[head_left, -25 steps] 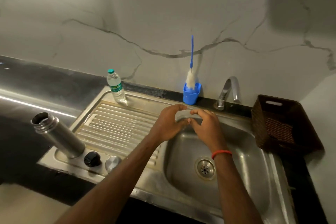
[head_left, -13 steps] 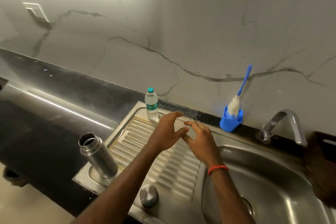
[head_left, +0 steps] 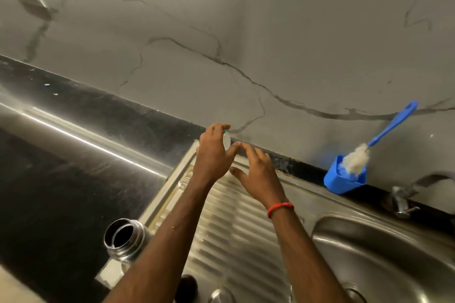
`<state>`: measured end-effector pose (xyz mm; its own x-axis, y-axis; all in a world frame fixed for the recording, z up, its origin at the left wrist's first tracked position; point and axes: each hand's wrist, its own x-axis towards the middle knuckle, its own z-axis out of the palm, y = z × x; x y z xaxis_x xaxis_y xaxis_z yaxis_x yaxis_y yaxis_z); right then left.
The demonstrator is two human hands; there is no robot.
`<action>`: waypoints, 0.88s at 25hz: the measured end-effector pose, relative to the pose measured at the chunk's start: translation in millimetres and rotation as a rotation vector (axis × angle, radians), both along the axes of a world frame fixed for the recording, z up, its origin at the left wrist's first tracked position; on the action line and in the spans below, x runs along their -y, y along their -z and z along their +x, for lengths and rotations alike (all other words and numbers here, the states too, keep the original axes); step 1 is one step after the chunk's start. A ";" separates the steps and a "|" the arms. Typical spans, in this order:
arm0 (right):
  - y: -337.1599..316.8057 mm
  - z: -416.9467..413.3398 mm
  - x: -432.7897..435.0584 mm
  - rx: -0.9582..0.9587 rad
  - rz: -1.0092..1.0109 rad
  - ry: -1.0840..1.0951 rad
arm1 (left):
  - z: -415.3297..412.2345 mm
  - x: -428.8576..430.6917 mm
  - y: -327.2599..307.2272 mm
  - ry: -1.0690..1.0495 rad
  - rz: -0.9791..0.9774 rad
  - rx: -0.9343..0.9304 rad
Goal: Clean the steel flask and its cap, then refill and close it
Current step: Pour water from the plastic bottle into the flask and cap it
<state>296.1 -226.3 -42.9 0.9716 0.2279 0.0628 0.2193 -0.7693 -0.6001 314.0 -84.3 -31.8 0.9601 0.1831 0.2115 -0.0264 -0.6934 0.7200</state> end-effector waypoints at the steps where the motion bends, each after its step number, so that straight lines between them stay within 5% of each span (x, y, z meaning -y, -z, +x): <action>1: 3.5 9.2 -4.6 -0.006 0.005 0.002 | 6.9 -0.2 3.8 -0.031 -0.011 -0.013; 8: 41.7 62.1 -34.9 -0.134 0.096 0.025 | 41.5 -10.3 34.4 -0.089 -0.084 0.030; 14: 54.7 64.3 -44.3 -0.185 0.327 0.036 | 36.0 -7.3 30.8 -0.081 0.061 0.095; 18: 37.3 43.1 -21.3 -0.160 0.506 0.071 | 13.6 -4.1 5.7 -0.046 -0.126 0.101; 22: 11.7 2.0 12.2 -0.126 0.583 0.022 | -24.1 13.8 -38.6 0.215 -0.255 0.081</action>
